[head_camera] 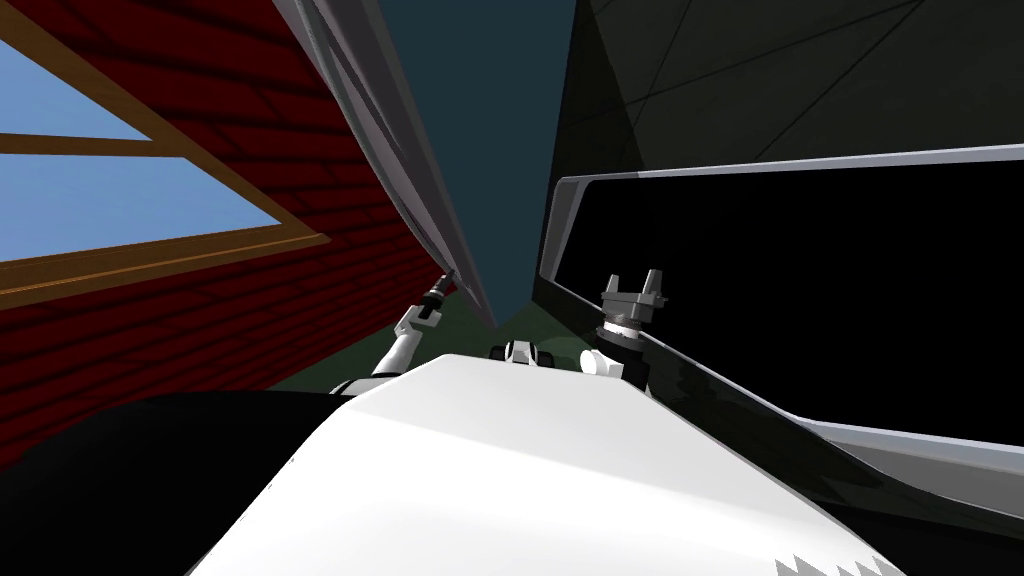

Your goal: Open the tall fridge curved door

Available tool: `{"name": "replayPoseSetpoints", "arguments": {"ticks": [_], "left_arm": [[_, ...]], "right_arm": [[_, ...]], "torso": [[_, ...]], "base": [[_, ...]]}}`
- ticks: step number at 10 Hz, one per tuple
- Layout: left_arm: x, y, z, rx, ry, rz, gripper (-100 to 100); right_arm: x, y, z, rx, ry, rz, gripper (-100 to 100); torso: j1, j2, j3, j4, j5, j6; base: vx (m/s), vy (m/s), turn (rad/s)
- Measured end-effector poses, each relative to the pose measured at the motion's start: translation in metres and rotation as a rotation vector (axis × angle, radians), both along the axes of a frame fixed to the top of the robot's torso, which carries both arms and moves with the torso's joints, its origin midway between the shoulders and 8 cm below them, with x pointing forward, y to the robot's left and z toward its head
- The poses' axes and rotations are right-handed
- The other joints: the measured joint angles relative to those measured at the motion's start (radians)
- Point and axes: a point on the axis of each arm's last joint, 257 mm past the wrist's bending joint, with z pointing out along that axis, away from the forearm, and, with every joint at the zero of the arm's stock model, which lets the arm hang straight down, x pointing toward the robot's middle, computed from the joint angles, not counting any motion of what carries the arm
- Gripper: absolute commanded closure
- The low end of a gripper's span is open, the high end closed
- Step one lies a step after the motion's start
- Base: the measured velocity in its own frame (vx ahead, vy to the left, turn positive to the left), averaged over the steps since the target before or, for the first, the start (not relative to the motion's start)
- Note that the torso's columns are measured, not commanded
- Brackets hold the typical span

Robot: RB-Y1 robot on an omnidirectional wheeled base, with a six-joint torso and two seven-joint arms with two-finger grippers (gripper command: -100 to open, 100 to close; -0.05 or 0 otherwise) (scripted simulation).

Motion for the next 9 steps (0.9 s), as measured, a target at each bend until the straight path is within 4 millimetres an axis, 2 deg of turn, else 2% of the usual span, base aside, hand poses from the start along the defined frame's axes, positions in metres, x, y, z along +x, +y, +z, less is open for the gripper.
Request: {"name": "replayPoseSetpoints", "arguments": {"ticks": [2, 3, 5, 7, 9], "left_arm": [[0.003, 0.006, 0.006, 0.009, 0.003, 0.011, -100], [0.003, 0.005, 0.006, 0.009, 0.003, 0.011, 100], [0.001, 0.0, 0.004, 0.014, 0.008, -0.005, 100], [0.001, -0.011, 0.004, 0.012, 0.006, -0.04, 100], [-0.003, -0.019, 0.003, 0.015, 0.008, -0.07, 100]], "right_arm": [[0.0, 0.0, 0.0, 0.0, 0.0, 0.0, 0], [0.0, 0.0, 0.0, 0.0, 0.0, 0.0, 0], [0.0, 0.0, 0.0, 0.0, 0.0, 0.0, 0], [0.0, 0.0, 0.0, -0.001, 0.0, 0.0, 0], [0.0, 0.0, 0.0, -0.001, 0.0, 0.0, 0]], "torso": [[0.001, 0.0, 0.0, 0.0, 0.0, 0.0], [0.001, 0.0, 0.0, 0.0, 0.0, 0.0], [0.008, 0.002, 0.001, 0.002, 0.001, 0.0], [0.013, 0.003, 0.002, 0.004, 0.001, -0.002], [0.007, -0.002, -0.002, 0.004, -0.001, 0.0]], "base": [[-0.004, -0.008, 0.0], [0.0, 0.0, 0.0], [-0.068, 0.149, -0.048], [-0.148, 0.261, -0.041], [-0.112, 0.324, -0.038]]}}
